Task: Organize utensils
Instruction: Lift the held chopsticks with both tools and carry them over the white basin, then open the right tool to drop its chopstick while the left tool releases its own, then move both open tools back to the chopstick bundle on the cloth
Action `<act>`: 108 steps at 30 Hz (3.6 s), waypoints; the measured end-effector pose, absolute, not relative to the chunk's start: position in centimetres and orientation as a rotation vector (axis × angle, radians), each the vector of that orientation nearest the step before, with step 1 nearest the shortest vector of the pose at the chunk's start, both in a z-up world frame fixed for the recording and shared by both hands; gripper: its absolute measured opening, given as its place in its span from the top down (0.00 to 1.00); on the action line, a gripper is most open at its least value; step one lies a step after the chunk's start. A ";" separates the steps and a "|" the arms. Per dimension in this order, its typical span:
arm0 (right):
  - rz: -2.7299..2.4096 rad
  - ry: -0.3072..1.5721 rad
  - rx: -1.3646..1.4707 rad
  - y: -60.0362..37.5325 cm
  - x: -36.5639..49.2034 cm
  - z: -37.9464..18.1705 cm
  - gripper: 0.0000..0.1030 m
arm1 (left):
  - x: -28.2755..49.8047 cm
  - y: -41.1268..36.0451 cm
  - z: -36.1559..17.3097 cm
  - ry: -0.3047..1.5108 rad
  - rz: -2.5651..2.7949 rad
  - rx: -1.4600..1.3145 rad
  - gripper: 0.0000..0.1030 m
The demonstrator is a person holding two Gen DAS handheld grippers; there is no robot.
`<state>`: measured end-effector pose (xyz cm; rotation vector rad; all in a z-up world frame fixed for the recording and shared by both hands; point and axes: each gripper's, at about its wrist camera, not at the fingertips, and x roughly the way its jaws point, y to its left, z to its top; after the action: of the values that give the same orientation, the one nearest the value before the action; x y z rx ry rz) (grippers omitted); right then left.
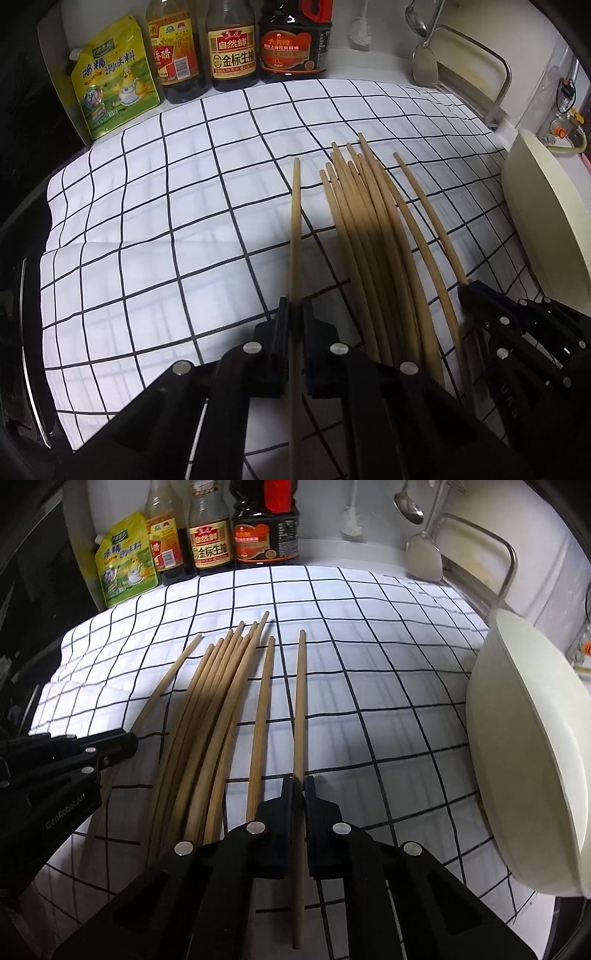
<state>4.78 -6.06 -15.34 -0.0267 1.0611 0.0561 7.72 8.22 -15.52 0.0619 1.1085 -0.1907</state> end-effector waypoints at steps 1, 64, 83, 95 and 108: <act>0.055 1.062 -0.017 -6.2 4.9 -15.1 0.94 | 7.7 8.3 -15.3 1.108 -0.191 0.061 0.93; -0.078 1.035 0.286 -37.1 2.4 -10.6 0.94 | 9.7 -25.4 -10.1 1.111 -0.471 0.246 0.93; -0.120 0.994 0.264 -36.5 0.5 -8.9 0.84 | 8.6 -22.8 -7.8 1.058 -0.418 0.227 0.37; -0.142 0.966 0.250 -33.9 -1.4 -6.7 0.80 | 6.6 -19.6 -5.6 1.015 -0.428 0.234 0.34; -0.105 0.944 0.196 -28.3 -1.8 -4.8 0.76 | 6.0 -13.0 -3.7 0.974 -0.372 0.199 0.34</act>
<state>-1.75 -28.29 -4.80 0.1959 0.9444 -0.1051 6.05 -13.02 -3.65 0.1988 0.9739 -0.3724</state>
